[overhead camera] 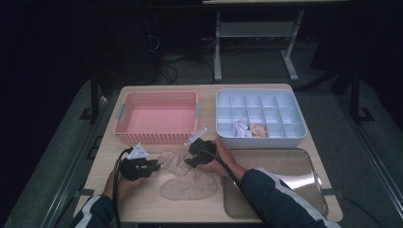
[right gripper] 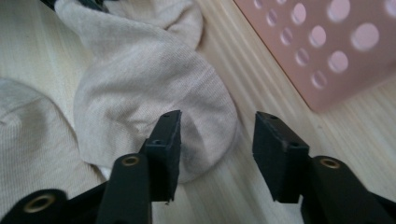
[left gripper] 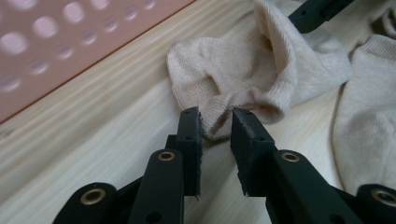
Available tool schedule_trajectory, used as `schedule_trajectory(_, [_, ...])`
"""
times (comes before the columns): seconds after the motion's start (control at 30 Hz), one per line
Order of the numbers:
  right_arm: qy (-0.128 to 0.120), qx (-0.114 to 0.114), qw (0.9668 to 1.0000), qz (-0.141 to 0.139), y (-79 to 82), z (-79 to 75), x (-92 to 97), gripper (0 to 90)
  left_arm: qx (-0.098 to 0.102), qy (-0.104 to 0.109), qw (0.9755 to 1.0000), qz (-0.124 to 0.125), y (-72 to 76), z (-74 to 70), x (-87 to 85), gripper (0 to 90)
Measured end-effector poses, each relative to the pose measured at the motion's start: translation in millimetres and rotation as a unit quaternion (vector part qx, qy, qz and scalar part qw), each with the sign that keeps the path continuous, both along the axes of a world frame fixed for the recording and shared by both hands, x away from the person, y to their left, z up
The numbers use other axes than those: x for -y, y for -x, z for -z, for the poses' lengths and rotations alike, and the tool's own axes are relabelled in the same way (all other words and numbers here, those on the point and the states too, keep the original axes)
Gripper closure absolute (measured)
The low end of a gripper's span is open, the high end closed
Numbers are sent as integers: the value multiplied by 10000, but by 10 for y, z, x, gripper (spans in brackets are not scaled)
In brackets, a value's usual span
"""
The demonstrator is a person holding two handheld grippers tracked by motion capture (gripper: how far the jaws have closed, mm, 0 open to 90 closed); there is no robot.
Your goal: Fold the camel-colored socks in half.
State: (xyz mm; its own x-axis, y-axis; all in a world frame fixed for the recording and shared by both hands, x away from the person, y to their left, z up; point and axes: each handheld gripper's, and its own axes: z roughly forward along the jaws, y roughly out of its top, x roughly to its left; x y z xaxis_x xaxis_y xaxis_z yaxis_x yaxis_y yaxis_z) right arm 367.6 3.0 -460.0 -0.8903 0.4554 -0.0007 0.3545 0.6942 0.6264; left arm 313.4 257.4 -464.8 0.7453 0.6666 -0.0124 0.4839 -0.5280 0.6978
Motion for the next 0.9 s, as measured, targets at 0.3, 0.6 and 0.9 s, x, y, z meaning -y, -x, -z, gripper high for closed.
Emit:
schedule_trajectory(0.3, [-204,-259,9995,-23,28,-5,286,842,48,-31,9998,168,-131,7,265,730])
schedule_trajectory(0.6, [-704,244,9972,-53,210,-380,643,845,49,94,9993,359,-266,31,617,729])
schedule_trajectory(0.9, [-947,448,9925,-625,461,-563,585,843,134,25,9993,339,-414,-4,798,665])
